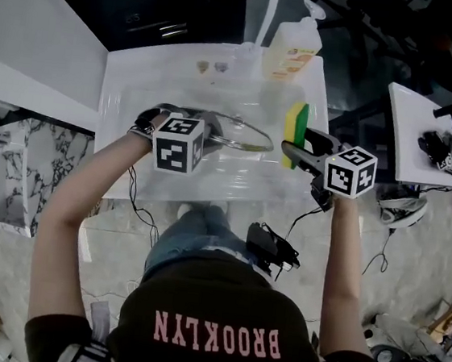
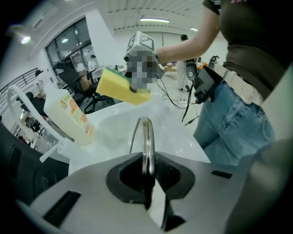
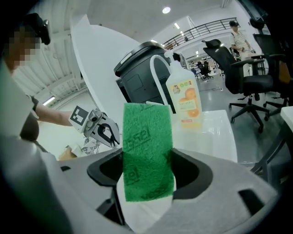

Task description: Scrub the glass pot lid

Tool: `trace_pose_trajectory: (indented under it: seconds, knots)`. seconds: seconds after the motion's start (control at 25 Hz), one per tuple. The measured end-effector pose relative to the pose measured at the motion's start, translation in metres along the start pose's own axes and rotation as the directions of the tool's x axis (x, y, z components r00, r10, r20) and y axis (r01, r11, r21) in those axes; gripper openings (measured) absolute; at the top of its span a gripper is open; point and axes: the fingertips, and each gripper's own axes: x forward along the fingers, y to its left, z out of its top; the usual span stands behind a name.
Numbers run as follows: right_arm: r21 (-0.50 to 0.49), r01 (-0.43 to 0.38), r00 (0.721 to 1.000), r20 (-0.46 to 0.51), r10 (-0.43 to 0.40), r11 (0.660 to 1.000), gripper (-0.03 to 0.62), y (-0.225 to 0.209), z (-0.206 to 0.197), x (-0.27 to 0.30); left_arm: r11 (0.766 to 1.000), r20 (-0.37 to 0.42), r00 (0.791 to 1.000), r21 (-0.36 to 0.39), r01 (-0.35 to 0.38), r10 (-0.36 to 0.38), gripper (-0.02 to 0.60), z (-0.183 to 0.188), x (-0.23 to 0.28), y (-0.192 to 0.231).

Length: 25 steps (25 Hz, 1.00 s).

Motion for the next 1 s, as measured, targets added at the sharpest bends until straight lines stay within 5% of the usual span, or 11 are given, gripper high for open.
trace_pose_trajectory:
  seconds: [0.28, 0.44, 0.6, 1.0]
  knots:
    - [-0.056, -0.142, 0.967, -0.223, 0.126, 0.988, 0.295, 0.021, -0.032, 0.04, 0.988, -0.003, 0.996, 0.124, 0.093, -0.093, 0.037, -0.012, 0.008, -0.025]
    - [-0.112, -0.233, 0.882, -0.442, 0.161, 0.966, 0.295, 0.038, -0.055, 0.06, 0.984, 0.011, 0.993, 0.141, 0.113, -0.115, 0.037, -0.02, 0.003, -0.025]
    - [-0.162, -0.306, 0.774, -0.616, 0.146, 0.938, 0.295, 0.046, -0.065, 0.072, 0.959, -0.034, 0.992, 0.254, 0.13, -0.125, 0.037, -0.042, 0.004, -0.047]
    - [-0.081, -0.413, 0.635, -0.74, 0.223, 0.907, 0.295, 0.078, -0.074, 0.115, 0.931, -0.029, 0.996, 0.355, 0.085, -0.08, 0.037, -0.071, 0.009, -0.055]
